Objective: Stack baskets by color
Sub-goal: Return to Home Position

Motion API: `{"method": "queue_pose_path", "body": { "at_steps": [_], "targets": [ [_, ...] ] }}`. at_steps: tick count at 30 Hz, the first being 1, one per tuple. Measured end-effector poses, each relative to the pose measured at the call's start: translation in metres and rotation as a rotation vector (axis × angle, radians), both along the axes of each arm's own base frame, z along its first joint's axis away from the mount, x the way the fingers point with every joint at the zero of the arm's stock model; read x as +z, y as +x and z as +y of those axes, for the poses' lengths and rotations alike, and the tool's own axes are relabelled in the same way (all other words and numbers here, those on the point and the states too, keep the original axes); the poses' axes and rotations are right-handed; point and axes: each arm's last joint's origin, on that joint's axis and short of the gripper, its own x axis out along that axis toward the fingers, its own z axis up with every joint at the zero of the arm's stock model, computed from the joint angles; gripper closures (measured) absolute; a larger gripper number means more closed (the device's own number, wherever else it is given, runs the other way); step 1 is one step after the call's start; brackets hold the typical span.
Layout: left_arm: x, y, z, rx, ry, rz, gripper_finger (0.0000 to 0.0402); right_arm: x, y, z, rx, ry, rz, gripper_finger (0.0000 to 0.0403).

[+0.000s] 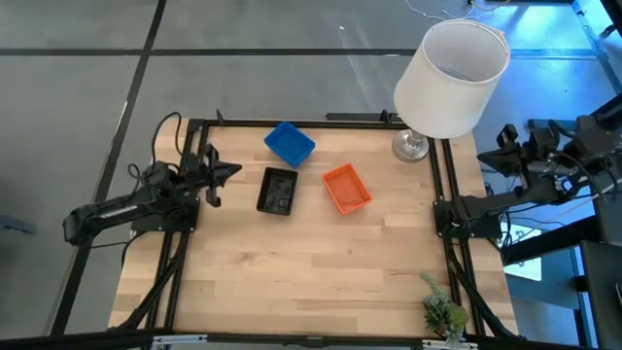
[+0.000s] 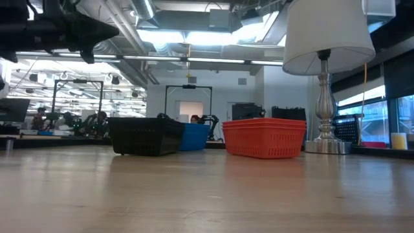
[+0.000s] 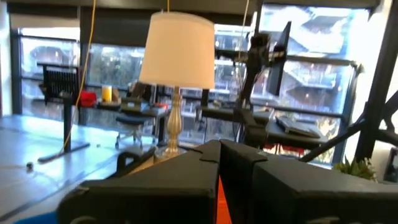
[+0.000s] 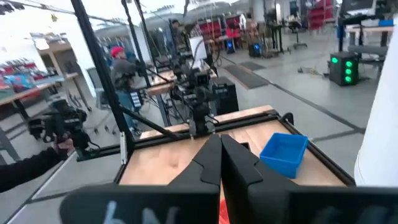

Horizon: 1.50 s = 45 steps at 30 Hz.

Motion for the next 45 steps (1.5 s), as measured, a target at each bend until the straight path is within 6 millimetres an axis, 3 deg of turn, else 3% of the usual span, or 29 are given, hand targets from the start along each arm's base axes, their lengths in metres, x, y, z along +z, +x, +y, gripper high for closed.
{"method": "queue_pose_path", "body": {
  "at_steps": [6,12,17,28,38,45],
  "targets": [
    [-0.011,0.001,0.001,0.005,-0.005,-0.031,0.0401,-0.032,-0.021,-0.004,0.017,0.018,-0.072,0.0403],
    [-0.011,0.001,0.001,0.001,0.005,-0.023,0.0401,-0.039,-0.011,-0.001,0.032,-0.027,-0.008,0.0403],
    [-0.014,0.002,0.001,0.017,0.001,0.009,0.0401,-0.051,0.009,0.003,0.051,-0.062,0.008,0.0403],
    [-0.025,0.005,0.003,0.04,-0.023,0.119,0.0401,-0.088,0.072,0.022,0.2,-0.148,-0.052,0.0403],
    [-0.031,0.006,0.004,0.074,0.012,0.198,0.0401,-0.142,0.119,0.033,0.225,-0.187,-0.091,0.0403],
    [-0.033,0.006,0.004,0.069,0.008,0.211,0.0401,-0.176,0.137,0.037,0.238,-0.251,-0.131,0.0403]
  ]
}}
